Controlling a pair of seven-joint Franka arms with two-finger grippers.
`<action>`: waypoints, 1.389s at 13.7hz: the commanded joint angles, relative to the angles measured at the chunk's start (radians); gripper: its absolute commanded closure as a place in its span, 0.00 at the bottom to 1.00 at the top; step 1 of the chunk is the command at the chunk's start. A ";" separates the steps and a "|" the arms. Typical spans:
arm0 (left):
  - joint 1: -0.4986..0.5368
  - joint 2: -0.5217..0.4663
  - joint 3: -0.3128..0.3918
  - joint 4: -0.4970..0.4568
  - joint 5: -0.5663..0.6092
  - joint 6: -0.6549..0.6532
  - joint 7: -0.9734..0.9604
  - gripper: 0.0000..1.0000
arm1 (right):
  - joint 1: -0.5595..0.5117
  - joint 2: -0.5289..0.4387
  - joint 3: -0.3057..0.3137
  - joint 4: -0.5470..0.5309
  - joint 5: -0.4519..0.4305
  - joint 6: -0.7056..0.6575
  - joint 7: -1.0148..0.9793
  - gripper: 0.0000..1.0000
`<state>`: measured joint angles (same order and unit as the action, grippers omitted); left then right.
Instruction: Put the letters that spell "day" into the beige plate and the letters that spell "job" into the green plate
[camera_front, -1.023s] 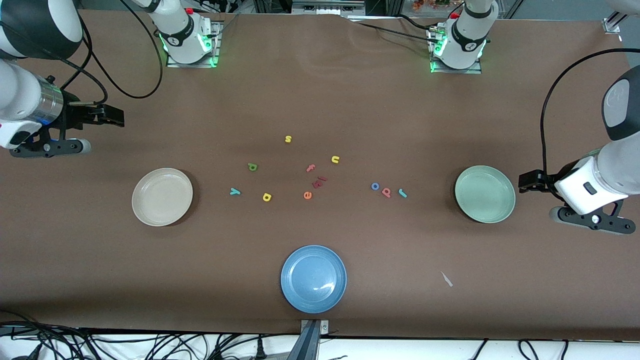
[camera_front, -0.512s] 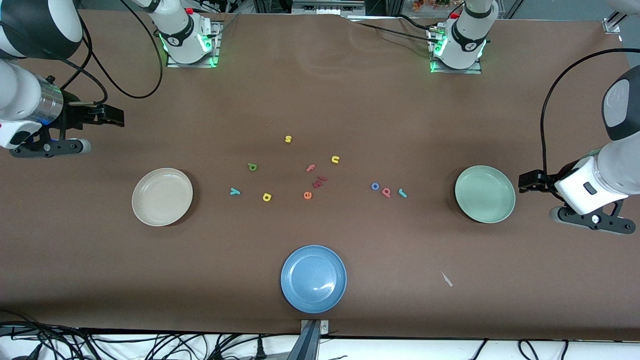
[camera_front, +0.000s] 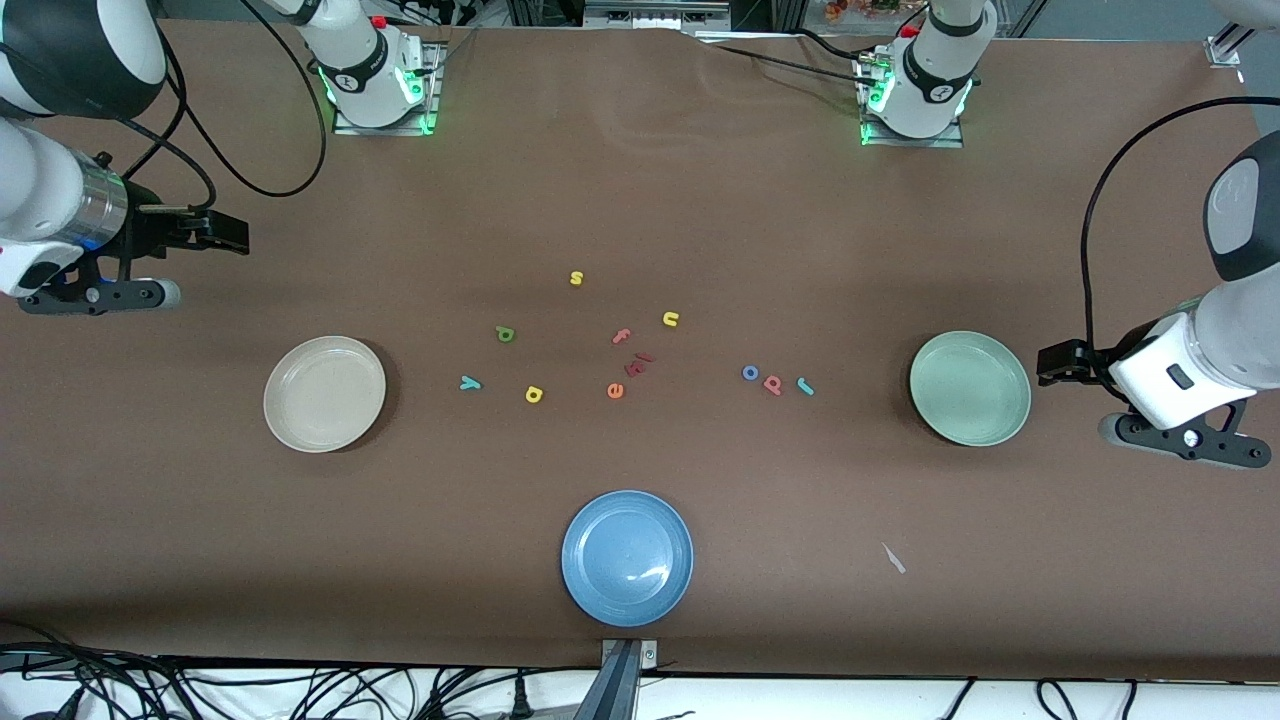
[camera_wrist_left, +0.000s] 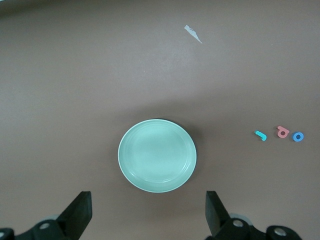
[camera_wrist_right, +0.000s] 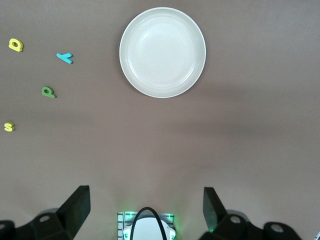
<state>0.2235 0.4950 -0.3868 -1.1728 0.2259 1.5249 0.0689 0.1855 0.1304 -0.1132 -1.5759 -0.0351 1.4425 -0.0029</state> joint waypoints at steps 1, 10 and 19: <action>-0.004 0.005 -0.001 0.022 0.007 -0.022 -0.005 0.00 | -0.001 0.005 0.006 0.019 0.000 -0.019 0.017 0.00; -0.003 0.005 -0.001 0.022 0.009 -0.022 -0.005 0.00 | 0.012 0.005 0.007 0.019 0.001 -0.011 0.017 0.00; -0.003 0.005 0.000 0.022 0.009 -0.022 -0.005 0.00 | 0.063 0.021 0.007 0.017 0.001 -0.013 0.018 0.00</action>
<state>0.2239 0.4950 -0.3867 -1.1728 0.2259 1.5249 0.0689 0.2377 0.1451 -0.1053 -1.5759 -0.0350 1.4428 0.0017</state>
